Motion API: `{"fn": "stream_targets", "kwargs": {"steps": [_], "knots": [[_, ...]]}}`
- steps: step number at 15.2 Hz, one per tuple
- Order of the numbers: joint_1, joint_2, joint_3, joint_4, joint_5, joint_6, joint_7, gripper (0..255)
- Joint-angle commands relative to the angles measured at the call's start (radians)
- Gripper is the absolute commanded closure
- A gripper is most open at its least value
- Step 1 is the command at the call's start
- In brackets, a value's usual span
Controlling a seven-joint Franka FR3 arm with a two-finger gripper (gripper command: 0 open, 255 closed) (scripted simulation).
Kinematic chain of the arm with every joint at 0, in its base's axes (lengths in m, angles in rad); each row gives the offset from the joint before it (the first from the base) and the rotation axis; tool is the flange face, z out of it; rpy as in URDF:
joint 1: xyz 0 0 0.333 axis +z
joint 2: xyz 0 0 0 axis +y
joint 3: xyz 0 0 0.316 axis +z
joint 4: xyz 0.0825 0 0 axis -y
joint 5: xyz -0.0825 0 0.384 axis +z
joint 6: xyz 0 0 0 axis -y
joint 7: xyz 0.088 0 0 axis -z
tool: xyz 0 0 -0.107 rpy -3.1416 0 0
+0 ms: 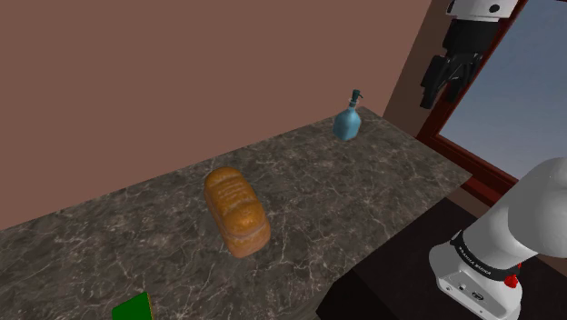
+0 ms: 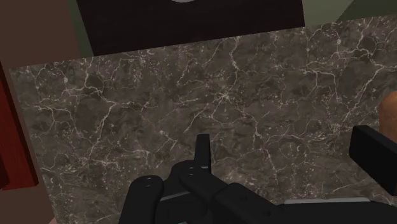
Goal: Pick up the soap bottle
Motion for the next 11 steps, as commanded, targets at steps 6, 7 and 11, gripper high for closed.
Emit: {"fn": "stream_targets", "kwargs": {"steps": [6,7,11], "knots": [[-0.021,0.183,-0.053,0.058,-0.019,0.102,-0.043,0],[-0.024,0.221,-0.063,0.073,-0.02,0.12,-0.052,0],[-0.036,0.376,-0.103,0.147,-0.02,0.182,-0.087,0]]}}
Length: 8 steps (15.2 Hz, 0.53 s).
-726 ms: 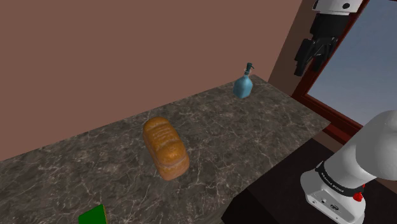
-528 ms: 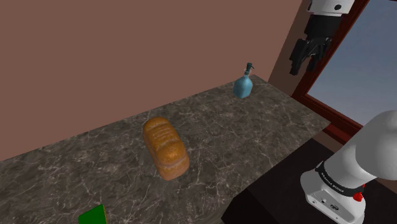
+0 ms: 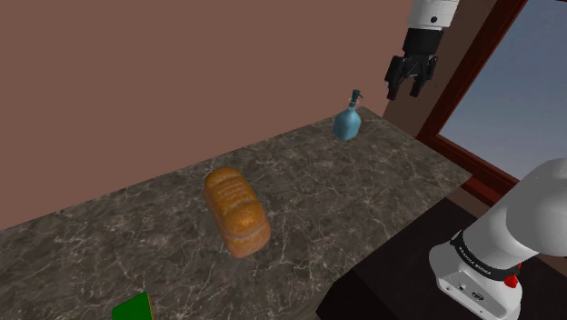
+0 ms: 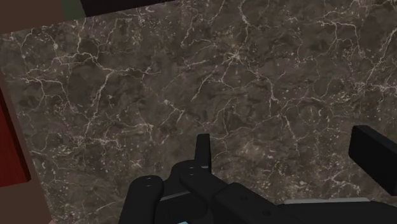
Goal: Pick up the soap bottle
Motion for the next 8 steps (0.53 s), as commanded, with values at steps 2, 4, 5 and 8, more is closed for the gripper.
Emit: {"fn": "stream_targets", "kwargs": {"steps": [2,4,5,8], "knots": [[-0.009,0.12,-0.03,0.062,0.004,0.043,-0.029,0],[-0.015,0.199,-0.048,0.111,0.012,0.063,-0.048,0],[-0.018,0.239,-0.057,0.137,0.017,0.071,-0.057,0],[-0.028,0.361,-0.081,0.224,0.037,0.088,-0.086,0]]}}
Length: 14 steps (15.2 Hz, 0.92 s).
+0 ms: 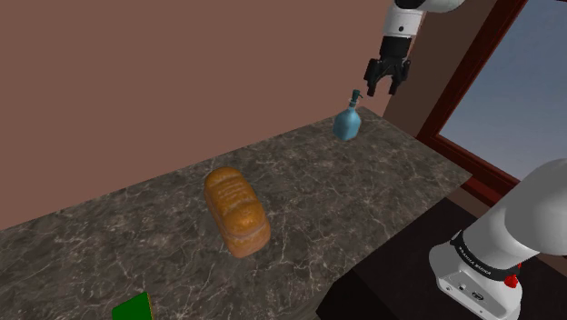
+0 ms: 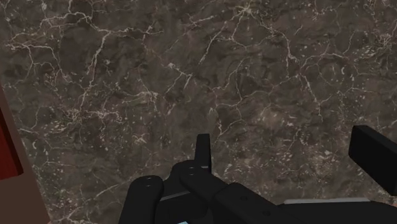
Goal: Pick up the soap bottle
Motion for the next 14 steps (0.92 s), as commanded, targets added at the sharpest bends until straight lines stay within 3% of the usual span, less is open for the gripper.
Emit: {"fn": "stream_targets", "kwargs": {"steps": [1,8,14], "knots": [[-0.008,0.085,-0.015,0.062,0.015,0.011,-0.02,0],[-0.053,0.379,-0.049,0.322,0.083,-0.003,-0.08,0],[-0.118,0.652,-0.054,0.621,0.145,-0.071,-0.109,0]]}}
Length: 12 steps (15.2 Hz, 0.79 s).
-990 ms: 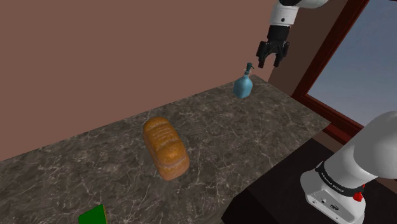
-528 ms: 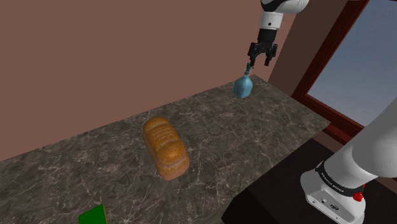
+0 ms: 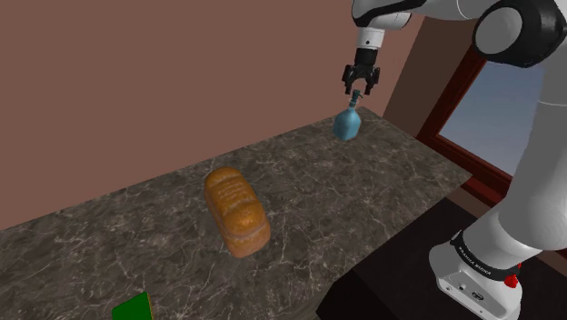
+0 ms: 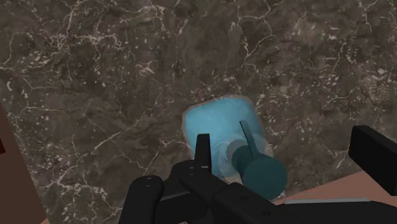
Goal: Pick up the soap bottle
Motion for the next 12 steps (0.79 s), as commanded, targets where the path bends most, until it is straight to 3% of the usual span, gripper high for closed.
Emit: {"fn": "stream_targets", "kwargs": {"steps": [1,3,12], "knots": [[-0.023,0.092,0.002,0.107,0.02,-0.028,-0.001,0],[-0.039,0.147,0.005,0.178,0.03,-0.049,-0.001,0],[-0.035,0.173,0.008,0.118,0.036,0.036,-0.015,0]]}}
